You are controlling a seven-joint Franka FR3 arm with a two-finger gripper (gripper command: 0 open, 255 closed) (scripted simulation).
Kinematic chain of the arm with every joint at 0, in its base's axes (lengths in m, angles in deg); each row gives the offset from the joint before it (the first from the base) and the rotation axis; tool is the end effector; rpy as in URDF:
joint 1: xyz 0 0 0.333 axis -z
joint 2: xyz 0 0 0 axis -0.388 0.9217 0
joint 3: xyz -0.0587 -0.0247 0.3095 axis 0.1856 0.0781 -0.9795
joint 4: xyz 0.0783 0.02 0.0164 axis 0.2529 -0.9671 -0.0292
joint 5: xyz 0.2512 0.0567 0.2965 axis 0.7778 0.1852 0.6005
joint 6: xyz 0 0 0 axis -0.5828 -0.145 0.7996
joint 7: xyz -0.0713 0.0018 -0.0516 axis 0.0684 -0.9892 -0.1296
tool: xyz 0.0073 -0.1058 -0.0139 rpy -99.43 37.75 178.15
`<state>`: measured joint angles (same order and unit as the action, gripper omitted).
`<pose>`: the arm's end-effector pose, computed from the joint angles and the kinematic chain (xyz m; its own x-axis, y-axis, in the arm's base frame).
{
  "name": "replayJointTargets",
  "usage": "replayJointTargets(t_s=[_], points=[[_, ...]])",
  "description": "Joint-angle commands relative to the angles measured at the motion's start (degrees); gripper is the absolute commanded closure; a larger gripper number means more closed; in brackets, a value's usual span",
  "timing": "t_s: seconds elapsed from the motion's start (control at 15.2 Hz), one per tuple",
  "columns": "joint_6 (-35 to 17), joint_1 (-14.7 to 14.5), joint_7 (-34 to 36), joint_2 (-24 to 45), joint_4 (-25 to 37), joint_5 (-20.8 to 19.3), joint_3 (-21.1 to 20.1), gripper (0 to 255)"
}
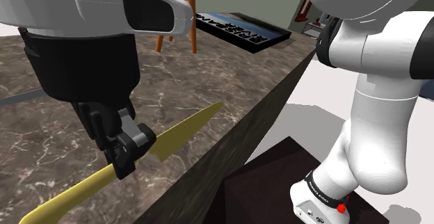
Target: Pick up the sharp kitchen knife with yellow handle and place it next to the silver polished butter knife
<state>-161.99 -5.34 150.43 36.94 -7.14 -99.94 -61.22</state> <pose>0.2394 0.5907 0.5782 0.2701 -0.9628 -0.0090 -0.9504 -0.2681 0.1575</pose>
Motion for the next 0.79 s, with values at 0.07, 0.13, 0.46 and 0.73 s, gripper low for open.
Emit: replayJointTargets(t_s=[0.07, 0.13, 0.46, 0.73], points=[[-0.04, -0.02, 0.01, 0.02, -0.02, -0.01, 0.01, 255], [-0.03, -0.01, 0.01, 0.02, -0.01, -0.01, 0.01, 255], [-0.03, -0.01, 0.01, 0.02, -0.01, -0.01, 0.01, 0], [8.21, -5.01, 0.57, 3.82, 12.02, -2.77, 1.09, 0]])
